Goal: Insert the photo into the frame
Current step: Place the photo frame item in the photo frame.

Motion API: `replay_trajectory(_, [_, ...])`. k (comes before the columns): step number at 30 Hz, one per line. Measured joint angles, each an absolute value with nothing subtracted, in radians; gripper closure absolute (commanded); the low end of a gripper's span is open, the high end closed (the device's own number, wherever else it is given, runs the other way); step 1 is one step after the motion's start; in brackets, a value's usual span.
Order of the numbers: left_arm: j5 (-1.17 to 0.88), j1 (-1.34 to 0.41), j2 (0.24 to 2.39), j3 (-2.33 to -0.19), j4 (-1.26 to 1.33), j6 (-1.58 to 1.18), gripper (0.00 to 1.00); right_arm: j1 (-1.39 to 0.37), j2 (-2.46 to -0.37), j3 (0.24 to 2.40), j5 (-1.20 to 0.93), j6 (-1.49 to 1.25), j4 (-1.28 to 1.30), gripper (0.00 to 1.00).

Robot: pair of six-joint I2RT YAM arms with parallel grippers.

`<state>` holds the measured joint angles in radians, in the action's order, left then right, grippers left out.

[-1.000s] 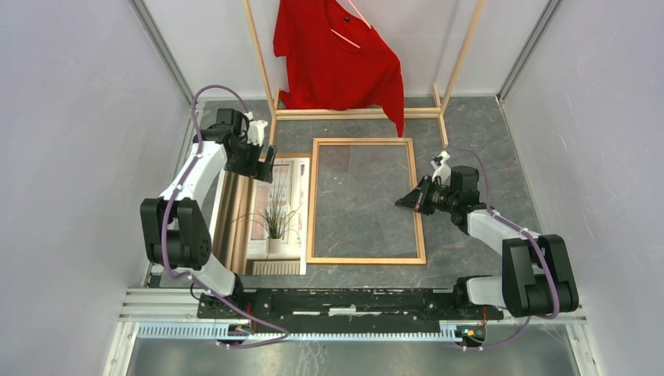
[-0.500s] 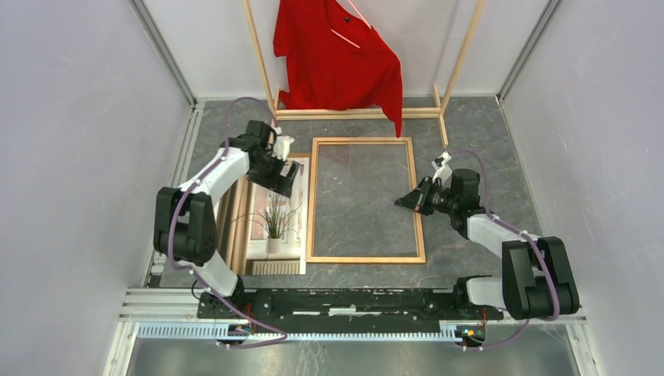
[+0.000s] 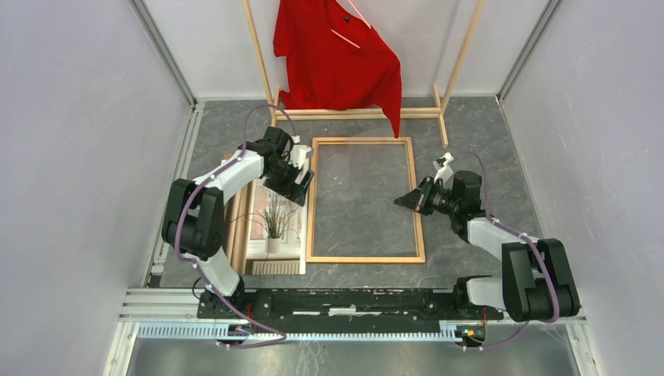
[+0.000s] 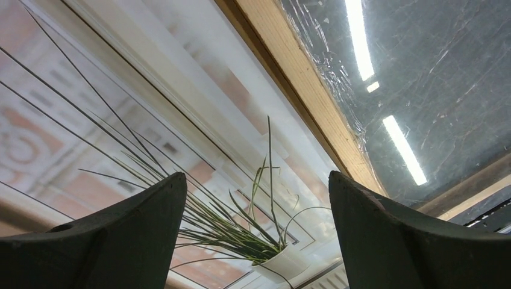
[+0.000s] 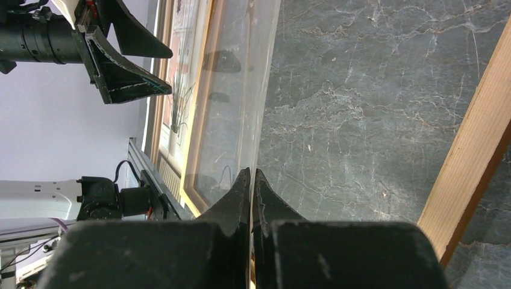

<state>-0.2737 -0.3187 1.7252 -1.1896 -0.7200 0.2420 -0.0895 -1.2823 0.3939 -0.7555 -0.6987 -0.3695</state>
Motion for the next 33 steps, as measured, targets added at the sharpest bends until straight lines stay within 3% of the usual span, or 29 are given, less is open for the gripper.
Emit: replay_trajectory(33, [-0.239,-0.369,1.782,-1.183,-0.677,0.243,0.1,-0.089,-1.313,0.445,-0.789,-0.654,-0.363,1.0])
